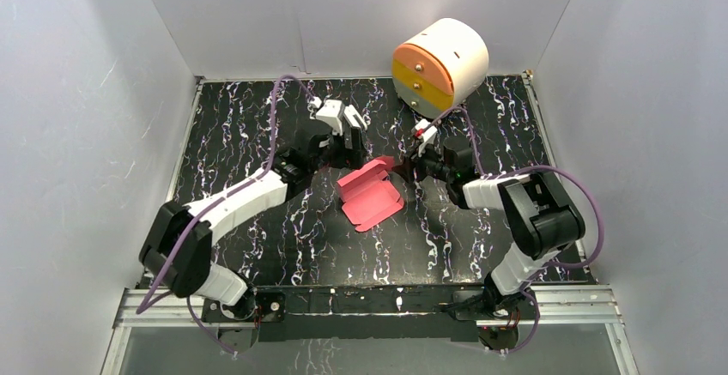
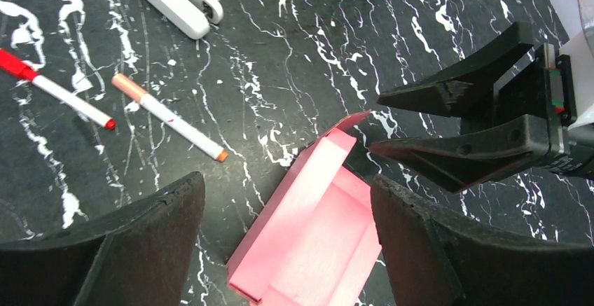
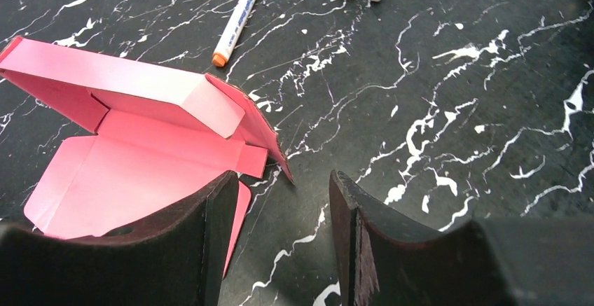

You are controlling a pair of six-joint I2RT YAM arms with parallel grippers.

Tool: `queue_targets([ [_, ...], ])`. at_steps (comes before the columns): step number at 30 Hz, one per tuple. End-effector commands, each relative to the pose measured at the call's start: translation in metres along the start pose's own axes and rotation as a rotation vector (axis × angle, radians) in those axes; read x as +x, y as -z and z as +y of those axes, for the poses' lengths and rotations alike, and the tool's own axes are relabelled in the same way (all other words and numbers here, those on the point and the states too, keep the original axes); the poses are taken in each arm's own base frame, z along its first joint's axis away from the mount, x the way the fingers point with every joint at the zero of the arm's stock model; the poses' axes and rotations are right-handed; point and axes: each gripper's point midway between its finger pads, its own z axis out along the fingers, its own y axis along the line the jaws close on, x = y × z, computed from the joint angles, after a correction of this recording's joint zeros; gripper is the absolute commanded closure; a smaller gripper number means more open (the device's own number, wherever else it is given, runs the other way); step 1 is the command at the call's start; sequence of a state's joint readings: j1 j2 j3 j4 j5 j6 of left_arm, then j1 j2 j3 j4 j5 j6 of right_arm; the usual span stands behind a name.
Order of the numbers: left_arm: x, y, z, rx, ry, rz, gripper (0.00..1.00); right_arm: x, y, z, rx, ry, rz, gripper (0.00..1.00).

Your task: Fold the paper box

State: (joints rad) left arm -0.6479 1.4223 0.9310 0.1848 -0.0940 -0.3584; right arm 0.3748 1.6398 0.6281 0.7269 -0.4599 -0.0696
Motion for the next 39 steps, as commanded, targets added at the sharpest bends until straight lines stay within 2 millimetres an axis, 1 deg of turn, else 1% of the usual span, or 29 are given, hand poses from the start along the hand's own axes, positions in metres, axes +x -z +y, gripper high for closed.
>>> queue_targets([
  [1, 0.005, -0.007, -0.012, 0.046, -0.032, 0.113, 0.15, -0.038, -0.01, 0.004, -0.071, 0.113, -0.154, 0.43],
  [4, 0.01, -0.015, -0.015, 0.06, -0.039, 0.148, 0.15, -0.036, -0.015, 0.003, -0.077, 0.12, -0.166, 0.44],
  [7, 0.017, -0.023, -0.021, 0.093, -0.036, 0.186, 0.15, -0.03, -0.02, -0.001, -0.07, 0.117, -0.163, 0.46],
  [9, 0.018, -0.029, -0.027, 0.116, -0.036, 0.204, 0.15, -0.025, -0.025, -0.003, -0.071, 0.115, -0.158, 0.49],
  [11, 0.025, -0.032, -0.027, 0.118, -0.037, 0.238, 0.16, -0.02, -0.028, -0.005, -0.069, 0.115, -0.157, 0.53],
  [13, 0.028, -0.037, -0.028, 0.12, -0.037, 0.252, 0.16, -0.017, -0.03, -0.006, -0.068, 0.114, -0.157, 0.56],
  [17, 0.036, -0.047, -0.027, 0.115, -0.035, 0.286, 0.17, -0.014, -0.033, -0.004, -0.088, 0.119, -0.17, 0.66],
  [19, 0.038, -0.05, -0.026, 0.111, -0.032, 0.296, 0.18, -0.013, -0.033, -0.001, -0.095, 0.121, -0.175, 0.75],
  [23, 0.037, -0.054, -0.027, 0.11, -0.026, 0.297, 0.19, -0.01, -0.033, 0.003, -0.096, 0.131, -0.178, 0.84],
  [26, 0.037, -0.057, -0.028, 0.108, -0.025, 0.303, 0.2, -0.008, -0.033, 0.006, -0.099, 0.136, -0.183, 0.95],
  [28, 0.039, -0.058, -0.027, 0.103, -0.024, 0.315, 0.21, -0.007, -0.032, 0.009, -0.097, 0.144, -0.183, 0.99],
  [35, 0.033, -0.063, -0.024, 0.074, -0.019, 0.301, 0.26, -0.002, -0.032, 0.025, -0.048, 0.201, -0.168, 1.0],
  [39, 0.036, -0.064, -0.02, 0.049, -0.024, 0.316, 0.31, -0.001, -0.03, 0.029, -0.022, 0.207, -0.178, 1.0],
])
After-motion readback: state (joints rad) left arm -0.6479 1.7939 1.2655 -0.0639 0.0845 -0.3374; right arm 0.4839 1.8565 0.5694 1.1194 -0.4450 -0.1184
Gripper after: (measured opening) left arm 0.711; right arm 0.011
